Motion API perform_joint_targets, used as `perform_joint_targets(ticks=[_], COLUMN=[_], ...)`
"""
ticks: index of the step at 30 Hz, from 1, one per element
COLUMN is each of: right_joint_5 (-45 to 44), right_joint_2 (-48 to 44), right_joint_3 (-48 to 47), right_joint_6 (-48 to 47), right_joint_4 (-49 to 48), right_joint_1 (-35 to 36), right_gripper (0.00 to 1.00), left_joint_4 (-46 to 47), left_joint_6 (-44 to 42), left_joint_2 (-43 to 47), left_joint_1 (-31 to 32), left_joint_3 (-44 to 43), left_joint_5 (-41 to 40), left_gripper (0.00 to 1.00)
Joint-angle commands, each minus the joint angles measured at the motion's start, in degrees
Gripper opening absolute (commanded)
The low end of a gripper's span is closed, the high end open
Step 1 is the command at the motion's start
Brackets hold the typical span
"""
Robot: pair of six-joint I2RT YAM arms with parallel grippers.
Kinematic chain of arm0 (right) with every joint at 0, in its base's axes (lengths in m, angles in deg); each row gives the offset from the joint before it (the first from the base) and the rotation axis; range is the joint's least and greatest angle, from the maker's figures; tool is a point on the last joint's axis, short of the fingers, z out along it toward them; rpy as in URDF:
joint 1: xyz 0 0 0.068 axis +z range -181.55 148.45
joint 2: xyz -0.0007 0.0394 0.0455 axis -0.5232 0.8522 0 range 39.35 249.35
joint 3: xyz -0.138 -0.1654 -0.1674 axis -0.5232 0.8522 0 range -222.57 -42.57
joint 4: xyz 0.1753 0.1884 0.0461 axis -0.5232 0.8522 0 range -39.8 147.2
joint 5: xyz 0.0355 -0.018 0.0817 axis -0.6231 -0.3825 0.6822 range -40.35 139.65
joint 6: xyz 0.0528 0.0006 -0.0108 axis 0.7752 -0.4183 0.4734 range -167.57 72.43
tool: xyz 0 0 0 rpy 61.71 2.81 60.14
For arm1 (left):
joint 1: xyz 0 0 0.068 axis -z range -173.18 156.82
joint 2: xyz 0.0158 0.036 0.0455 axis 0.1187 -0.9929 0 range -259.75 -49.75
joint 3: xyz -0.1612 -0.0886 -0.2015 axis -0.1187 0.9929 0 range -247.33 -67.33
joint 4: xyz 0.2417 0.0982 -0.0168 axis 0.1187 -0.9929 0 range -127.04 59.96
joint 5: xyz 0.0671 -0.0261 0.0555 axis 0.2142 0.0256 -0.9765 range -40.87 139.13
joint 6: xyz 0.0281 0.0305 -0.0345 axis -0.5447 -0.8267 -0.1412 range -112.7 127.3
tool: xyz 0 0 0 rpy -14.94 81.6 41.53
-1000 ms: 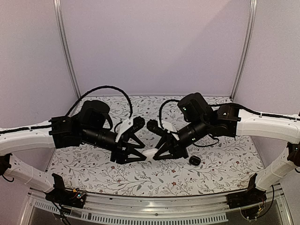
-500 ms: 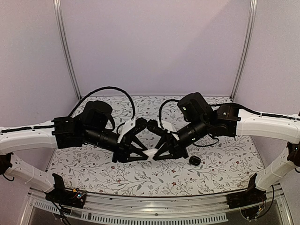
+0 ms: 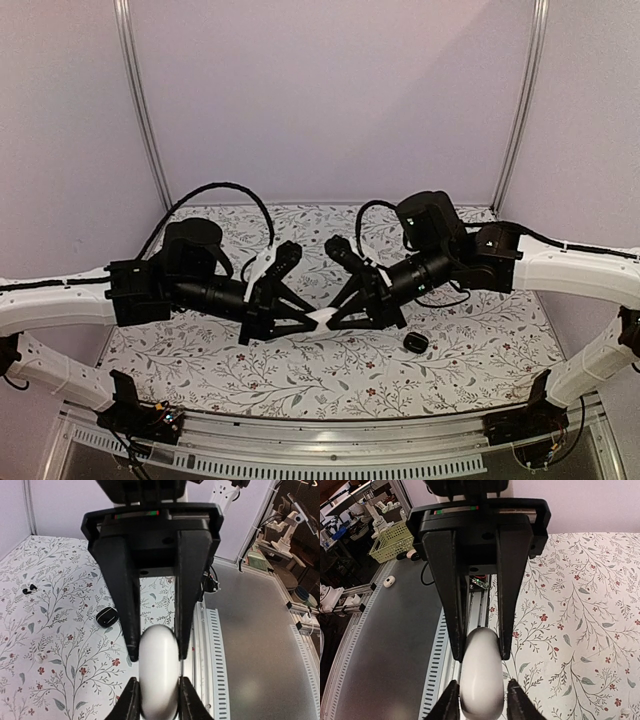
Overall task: Insert the wireless bluetooth earbuds into the charging case
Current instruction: Pass from the right arm to the left, then pass from the left arm to the right
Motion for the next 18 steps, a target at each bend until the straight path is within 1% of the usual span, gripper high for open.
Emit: perform_joint_targets(ticks=[1, 2, 5, 9, 12, 15, 18], right_joint_5=[0.47, 0.58, 0.97, 2.15, 4.15, 5.20, 5.99], right_joint_2=[-0.93, -1.71, -4.58, -7.28, -6.57, -5.60, -4.31], right_joint_3=[1.91, 2.68, 6.78, 10.86, 12.35, 13.94, 13.93], right_joint_6=[2.81, 3.49, 5.91, 10.42, 14.91, 19.49, 21.47], right_joint_4=[-4.37, -5.67, -12.24, -20.71, -26.78, -33.62, -36.84], right_joint_1=[-2.65, -2.83, -3.42, -4.13, -4.12, -4.13, -4.14], right_gripper=[0.52, 0.56, 0.63, 0.63, 0.63, 0.62, 0.61], left_joint_4=[6.50, 7.80, 11.17, 16.92, 21.47, 24.16, 26.85], left_joint_6=[2.09, 2.54, 4.21, 6.99, 9.33, 10.80, 11.90], left_joint_2=[1.76, 2.17, 3.41, 4.67, 5.32, 5.37, 5.47], left_joint_1=[-0.31, -0.59, -1.45, -1.93, -1.96, -1.95, -1.93], left_joint_3=[2.77, 3.42, 5.48, 7.56, 8.67, 9.15, 9.82], left_joint_5=[-0.53, -0.44, -1.02, -1.93, -2.94, -3.76, -3.84], left_gripper=[0.12, 0.11, 0.11, 0.11, 0.11, 0.11, 0.12])
